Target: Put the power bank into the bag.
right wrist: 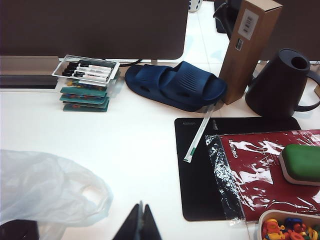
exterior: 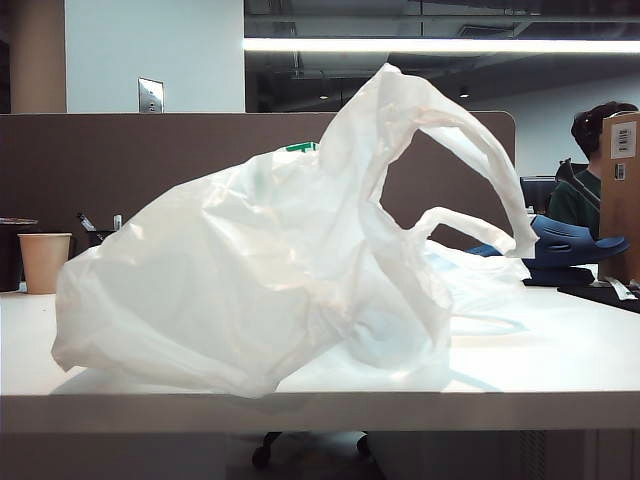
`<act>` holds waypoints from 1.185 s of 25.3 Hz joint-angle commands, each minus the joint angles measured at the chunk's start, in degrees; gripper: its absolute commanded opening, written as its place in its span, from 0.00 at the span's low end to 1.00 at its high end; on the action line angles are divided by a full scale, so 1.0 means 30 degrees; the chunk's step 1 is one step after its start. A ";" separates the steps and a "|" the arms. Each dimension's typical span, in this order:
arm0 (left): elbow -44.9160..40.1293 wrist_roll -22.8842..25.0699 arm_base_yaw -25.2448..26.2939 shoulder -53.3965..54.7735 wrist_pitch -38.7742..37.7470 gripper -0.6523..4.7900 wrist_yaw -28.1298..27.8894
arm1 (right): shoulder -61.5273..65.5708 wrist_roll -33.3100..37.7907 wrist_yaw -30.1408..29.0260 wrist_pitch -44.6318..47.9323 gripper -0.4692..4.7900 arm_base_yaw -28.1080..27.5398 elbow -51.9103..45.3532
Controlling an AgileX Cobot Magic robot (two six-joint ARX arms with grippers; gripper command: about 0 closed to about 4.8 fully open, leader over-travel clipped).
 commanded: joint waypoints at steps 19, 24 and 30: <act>-0.0102 -0.4131 0.0007 -0.4167 -0.5727 0.11 0.6084 | -0.8932 -0.0095 -0.0546 0.4648 0.07 0.0044 -1.0491; -0.0998 -0.4801 0.0015 -0.5421 -0.5173 0.11 0.6018 | -1.0899 -0.0095 -0.0546 0.6040 0.07 0.0044 -1.3347; -0.3701 -0.4801 0.0015 -0.8568 -0.4306 0.11 0.6033 | -1.2786 -0.0087 -0.1508 0.8459 0.07 0.0044 -1.6495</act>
